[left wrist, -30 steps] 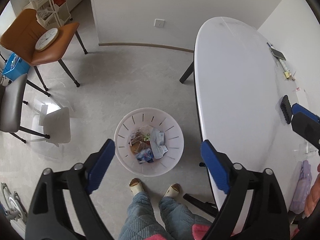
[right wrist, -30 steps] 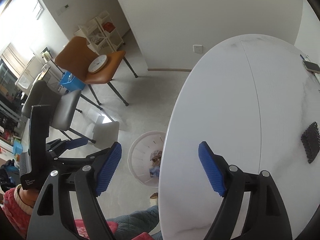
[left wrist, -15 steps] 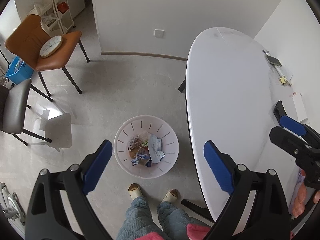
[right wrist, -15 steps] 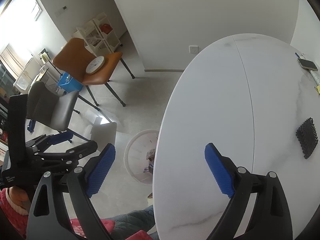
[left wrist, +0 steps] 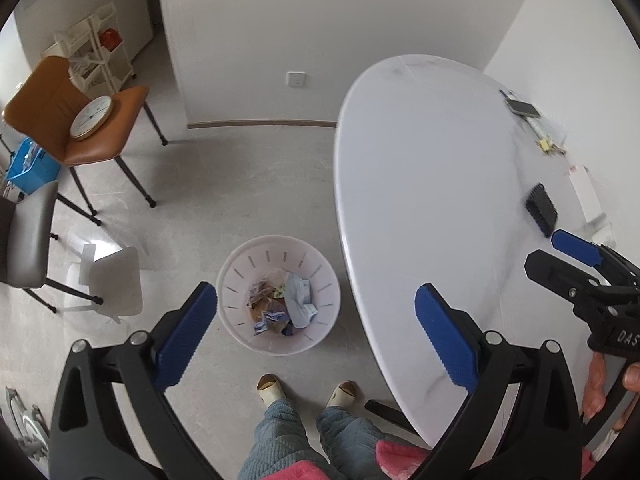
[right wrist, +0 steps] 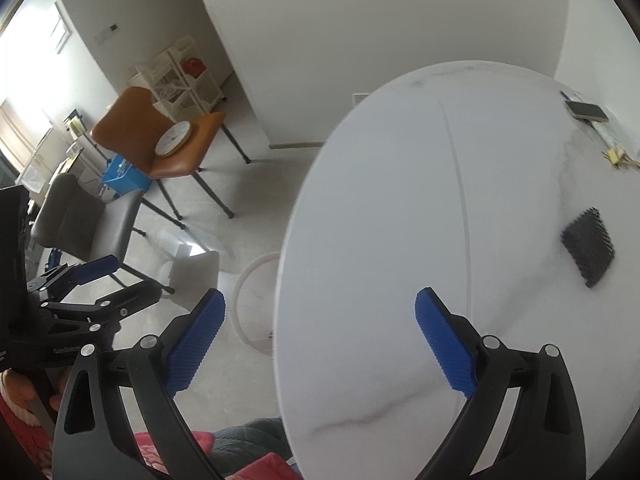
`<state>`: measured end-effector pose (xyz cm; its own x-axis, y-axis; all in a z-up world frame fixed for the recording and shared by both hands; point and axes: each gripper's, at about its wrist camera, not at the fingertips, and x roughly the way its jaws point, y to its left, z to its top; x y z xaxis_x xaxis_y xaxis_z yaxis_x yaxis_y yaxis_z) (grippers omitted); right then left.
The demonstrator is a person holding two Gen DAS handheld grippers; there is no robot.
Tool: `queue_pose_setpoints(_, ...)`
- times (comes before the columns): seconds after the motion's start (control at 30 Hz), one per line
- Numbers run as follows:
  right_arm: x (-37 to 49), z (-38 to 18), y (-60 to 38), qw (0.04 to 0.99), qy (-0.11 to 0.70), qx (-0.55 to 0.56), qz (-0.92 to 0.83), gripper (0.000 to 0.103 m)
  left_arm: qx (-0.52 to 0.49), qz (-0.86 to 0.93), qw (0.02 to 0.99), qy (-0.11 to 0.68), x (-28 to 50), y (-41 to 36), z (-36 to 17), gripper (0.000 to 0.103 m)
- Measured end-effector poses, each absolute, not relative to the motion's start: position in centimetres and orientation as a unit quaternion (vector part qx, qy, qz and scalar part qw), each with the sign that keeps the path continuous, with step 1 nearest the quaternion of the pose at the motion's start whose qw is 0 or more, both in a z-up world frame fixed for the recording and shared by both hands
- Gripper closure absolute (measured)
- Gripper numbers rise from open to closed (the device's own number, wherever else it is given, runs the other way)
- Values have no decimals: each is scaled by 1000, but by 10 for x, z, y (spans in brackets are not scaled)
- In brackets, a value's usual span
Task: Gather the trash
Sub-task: 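Move both open grippers back over the table toward the pink tissue, then close the right gripper on the crumpled pink tissue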
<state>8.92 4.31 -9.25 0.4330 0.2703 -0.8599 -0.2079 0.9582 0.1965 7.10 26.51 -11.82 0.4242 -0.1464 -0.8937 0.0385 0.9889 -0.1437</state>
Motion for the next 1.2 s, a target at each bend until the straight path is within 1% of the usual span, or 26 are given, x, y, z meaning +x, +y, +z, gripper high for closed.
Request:
queue_pose_setpoints(0.23, 53, -116, -20, 838, 535, 50, 93, 7, -7, -102, 838, 536, 55, 208, -127, 8)
queue_pose_setpoints(0.47, 5, -146, -78, 818, 568, 41, 80, 7, 12, -128, 826, 549, 36, 159, -140, 8)
queue_pose_setpoints(0.77, -48, -176, -120, 794, 595, 2, 123, 7, 10, -121, 816, 566, 18, 129, -153, 8)
queue_pose_setpoints(0.97, -72, -203, -135, 784, 606, 3, 133, 7, 11, -111, 812, 573, 14, 116, -158, 8)
queue_pose_setpoints(1.07, -79, -217, -142, 779, 611, 11, 136, 16, 10, -109, 809, 578, 15, 109, -162, 8)
queue_pose_setpoints(1.13, -81, -225, -145, 780, 610, 15, 139, 19, 13, -109, 807, 580, 14, 105, -163, 8)
queue_pose_setpoints(1.2, -82, -231, -144, 780, 611, 11, 139, 26, 19, -110, 806, 581, 14, 100, -164, 8)
